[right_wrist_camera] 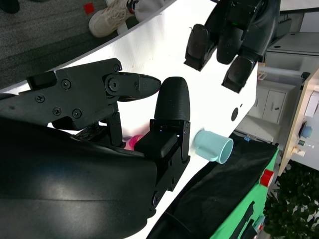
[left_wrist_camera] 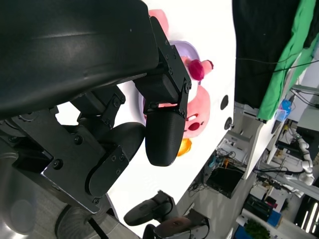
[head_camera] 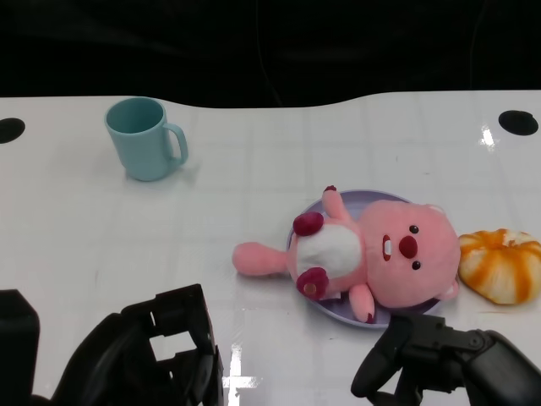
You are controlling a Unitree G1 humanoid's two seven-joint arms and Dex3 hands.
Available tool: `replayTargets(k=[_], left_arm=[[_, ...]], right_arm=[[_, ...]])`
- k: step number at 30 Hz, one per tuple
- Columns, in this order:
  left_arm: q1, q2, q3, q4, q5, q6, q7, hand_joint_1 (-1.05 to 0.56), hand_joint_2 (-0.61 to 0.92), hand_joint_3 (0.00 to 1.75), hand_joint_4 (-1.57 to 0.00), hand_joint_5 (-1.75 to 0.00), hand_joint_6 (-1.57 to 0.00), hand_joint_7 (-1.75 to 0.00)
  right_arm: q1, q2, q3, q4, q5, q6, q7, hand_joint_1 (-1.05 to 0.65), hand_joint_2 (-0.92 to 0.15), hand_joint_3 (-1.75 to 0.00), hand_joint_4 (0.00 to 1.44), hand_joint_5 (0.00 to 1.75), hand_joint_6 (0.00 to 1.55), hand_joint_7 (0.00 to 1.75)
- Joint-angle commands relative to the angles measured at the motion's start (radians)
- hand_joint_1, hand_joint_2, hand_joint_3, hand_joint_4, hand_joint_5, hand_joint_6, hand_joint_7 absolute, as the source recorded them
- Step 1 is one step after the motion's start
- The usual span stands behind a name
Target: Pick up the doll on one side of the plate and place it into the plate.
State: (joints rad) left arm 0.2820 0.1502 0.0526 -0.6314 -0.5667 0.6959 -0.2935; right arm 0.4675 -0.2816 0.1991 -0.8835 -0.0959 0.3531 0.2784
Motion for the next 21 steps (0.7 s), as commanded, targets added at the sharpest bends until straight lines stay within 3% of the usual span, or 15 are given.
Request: replayTargets(k=[1, 21], left_arm=[[0.004, 0.009, -0.011, 0.013, -0.008, -0.023, -0.014, -0.09, 0.27, 1.62, -0.97, -1.75, -0.83, -1.62], [-0.002, 0.029, -0.021, 0.049, -0.008, -0.065, -0.033, -0.1, 0.31, 1.58, -0.94, -1.75, -0.82, -1.61]], right_arm=[[0.009, -0.016, -0.014, 0.002, 0.011, -0.019, 0.007, -0.24, -0.92, -0.32, 0.68, 1.54, 0.61, 1.25], [0.024, -0.02, -0.016, 0.027, 0.012, -0.057, 0.006, -0.22, -0.92, -0.32, 0.69, 1.56, 0.61, 1.27]])
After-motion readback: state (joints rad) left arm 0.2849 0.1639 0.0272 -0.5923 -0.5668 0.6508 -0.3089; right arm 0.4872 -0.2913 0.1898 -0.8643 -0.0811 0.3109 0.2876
